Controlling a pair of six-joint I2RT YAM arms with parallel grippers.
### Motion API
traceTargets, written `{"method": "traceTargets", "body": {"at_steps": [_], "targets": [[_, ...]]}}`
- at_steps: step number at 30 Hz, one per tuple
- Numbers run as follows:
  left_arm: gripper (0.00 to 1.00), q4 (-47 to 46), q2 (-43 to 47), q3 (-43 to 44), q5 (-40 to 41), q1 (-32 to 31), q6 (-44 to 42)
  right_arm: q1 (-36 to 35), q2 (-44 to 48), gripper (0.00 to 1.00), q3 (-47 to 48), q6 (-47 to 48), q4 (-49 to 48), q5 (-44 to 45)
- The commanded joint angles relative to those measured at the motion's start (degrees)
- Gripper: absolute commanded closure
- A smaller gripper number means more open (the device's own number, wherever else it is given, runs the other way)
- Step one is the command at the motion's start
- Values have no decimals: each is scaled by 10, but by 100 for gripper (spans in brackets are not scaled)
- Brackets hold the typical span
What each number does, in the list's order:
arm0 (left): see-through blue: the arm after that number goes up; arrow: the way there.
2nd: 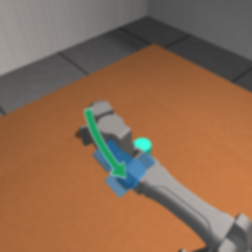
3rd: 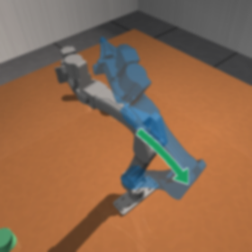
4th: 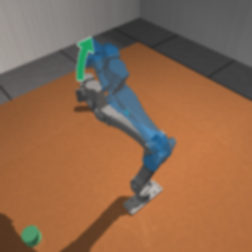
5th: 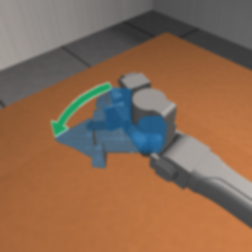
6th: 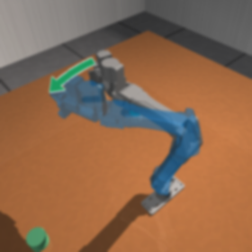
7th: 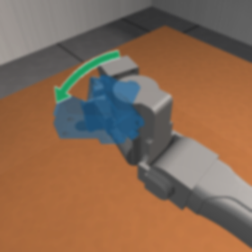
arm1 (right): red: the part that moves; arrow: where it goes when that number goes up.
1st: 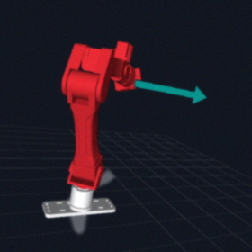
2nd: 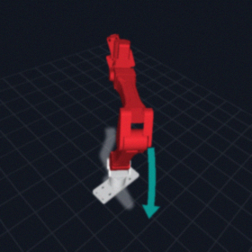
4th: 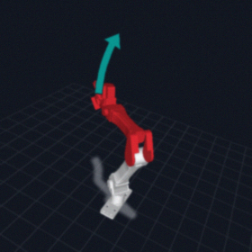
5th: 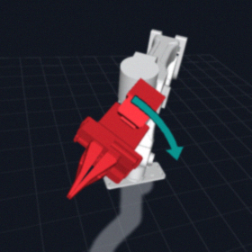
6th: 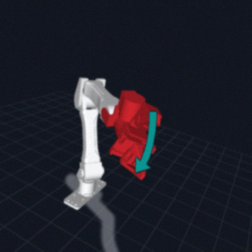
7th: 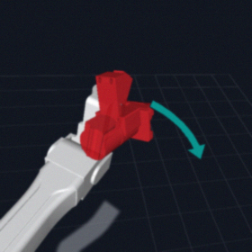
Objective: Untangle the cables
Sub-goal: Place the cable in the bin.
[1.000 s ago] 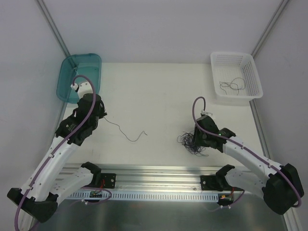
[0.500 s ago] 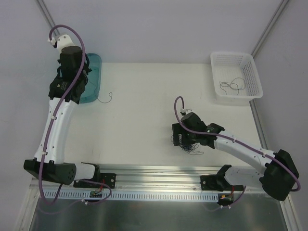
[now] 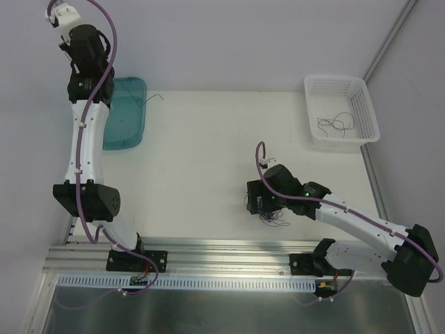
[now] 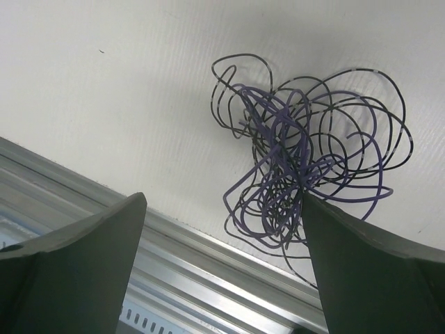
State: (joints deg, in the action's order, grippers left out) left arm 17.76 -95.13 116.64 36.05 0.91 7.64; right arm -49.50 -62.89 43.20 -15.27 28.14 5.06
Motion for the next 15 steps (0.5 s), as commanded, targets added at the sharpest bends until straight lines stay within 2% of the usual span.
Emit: {"method": "traceTargets", "body": {"at_steps": [1, 9, 10, 12, 13, 15], "targets": [[100, -78, -51, 19, 34, 29, -37, -4, 31, 3, 3, 9, 5, -7], [99, -103, -178, 18, 3, 70, -27, -3, 37, 3, 2, 9, 27, 12], [90, -103, -188, 16, -9, 73, -28, -4, 36, 3, 2, 9, 28, 12], [59, -102, -204, 5, -30, 74, -38, -3, 30, 3, 3, 6, 28, 12], [27, -100, -212, -1, -36, 74, -39, -4, 27, 3, 4, 6, 29, 14], [11, -99, -203, -26, -52, 74, -36, -4, 23, 3, 10, 7, 30, 16]]}}
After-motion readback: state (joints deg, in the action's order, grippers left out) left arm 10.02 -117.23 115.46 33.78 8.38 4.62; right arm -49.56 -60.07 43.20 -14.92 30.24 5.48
